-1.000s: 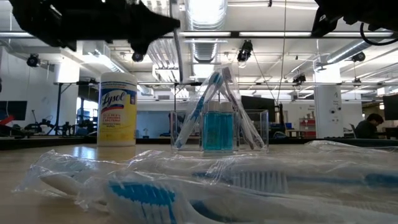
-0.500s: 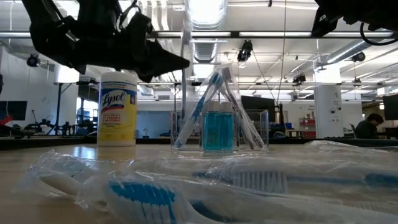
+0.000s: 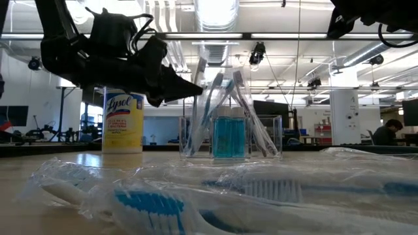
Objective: Pick & Place toothbrushing station
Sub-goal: Put the blue toothbrush into the left compartment of the transparent organizer
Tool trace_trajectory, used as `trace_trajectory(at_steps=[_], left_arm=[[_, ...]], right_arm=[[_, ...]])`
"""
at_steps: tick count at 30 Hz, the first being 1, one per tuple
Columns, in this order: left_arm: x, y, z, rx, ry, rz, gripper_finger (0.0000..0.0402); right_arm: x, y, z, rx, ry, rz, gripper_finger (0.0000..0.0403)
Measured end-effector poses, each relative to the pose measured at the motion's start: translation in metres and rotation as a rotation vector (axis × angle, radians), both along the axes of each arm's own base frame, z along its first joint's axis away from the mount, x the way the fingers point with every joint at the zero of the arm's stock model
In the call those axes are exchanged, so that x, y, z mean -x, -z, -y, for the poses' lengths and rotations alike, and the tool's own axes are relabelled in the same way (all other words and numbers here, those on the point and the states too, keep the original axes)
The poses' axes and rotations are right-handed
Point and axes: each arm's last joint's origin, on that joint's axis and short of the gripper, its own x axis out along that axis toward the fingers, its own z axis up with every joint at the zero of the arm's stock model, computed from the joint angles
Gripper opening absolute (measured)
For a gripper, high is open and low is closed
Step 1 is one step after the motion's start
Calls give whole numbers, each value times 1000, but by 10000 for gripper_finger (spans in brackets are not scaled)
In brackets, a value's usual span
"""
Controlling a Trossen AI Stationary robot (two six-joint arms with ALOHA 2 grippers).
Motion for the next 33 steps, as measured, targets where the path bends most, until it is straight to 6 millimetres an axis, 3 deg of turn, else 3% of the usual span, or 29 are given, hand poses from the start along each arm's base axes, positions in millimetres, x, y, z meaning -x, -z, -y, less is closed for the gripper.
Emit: trace_trajectory(at_steps=[26, 33], left_arm=[[-3, 16, -7, 64, -54, -49, 35], [-1, 24, -7, 80, -54, -98, 96]], right_arm=[[0, 0, 0, -2, 7, -1, 8], [0, 0, 0, -4, 15, -2, 8]])
